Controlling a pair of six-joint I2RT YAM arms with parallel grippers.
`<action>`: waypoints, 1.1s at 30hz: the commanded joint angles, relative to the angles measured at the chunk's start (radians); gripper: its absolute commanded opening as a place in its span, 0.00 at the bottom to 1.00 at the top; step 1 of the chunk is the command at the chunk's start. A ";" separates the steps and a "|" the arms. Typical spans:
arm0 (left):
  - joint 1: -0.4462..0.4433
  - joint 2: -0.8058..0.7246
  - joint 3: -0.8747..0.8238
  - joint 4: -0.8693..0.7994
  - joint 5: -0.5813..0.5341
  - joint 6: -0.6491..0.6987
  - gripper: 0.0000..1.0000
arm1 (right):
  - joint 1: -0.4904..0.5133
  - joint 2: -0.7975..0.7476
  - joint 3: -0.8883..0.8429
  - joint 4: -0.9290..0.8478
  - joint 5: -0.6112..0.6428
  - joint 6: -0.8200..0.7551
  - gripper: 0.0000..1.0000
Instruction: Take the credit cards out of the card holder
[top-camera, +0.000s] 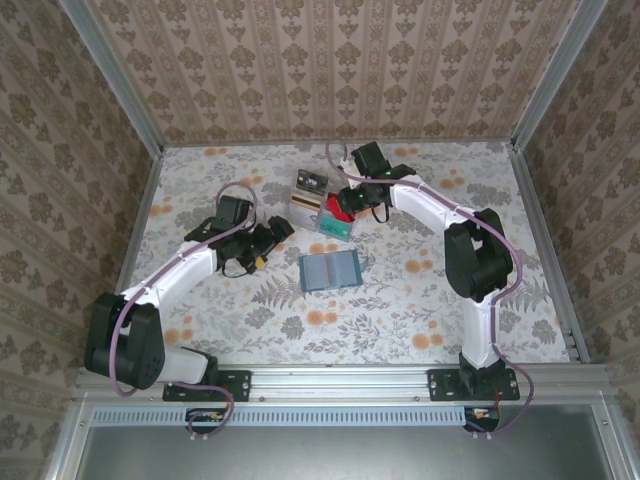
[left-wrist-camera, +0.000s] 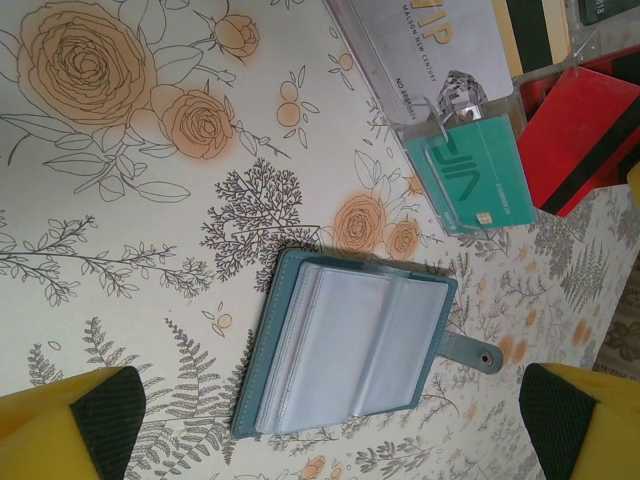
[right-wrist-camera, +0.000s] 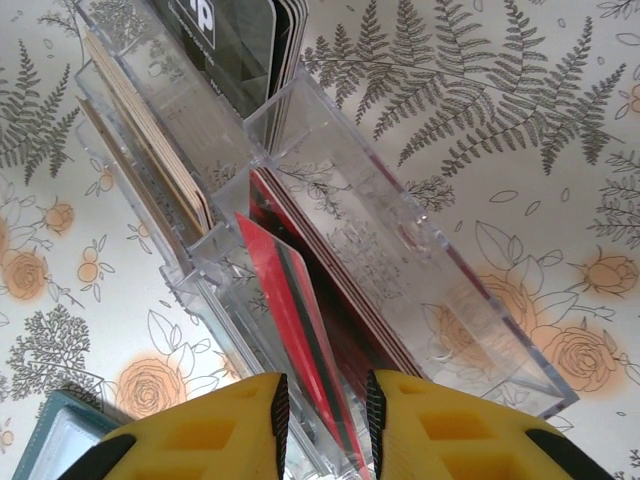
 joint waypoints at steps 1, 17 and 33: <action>0.000 0.005 0.011 -0.005 0.011 0.028 1.00 | 0.015 0.031 0.032 -0.027 0.058 -0.028 0.31; 0.001 0.000 -0.006 -0.003 0.017 0.028 1.00 | 0.038 0.070 0.063 -0.027 0.153 -0.059 0.31; 0.000 -0.013 -0.012 -0.007 0.014 0.028 1.00 | 0.052 0.040 0.037 -0.025 0.156 -0.132 0.16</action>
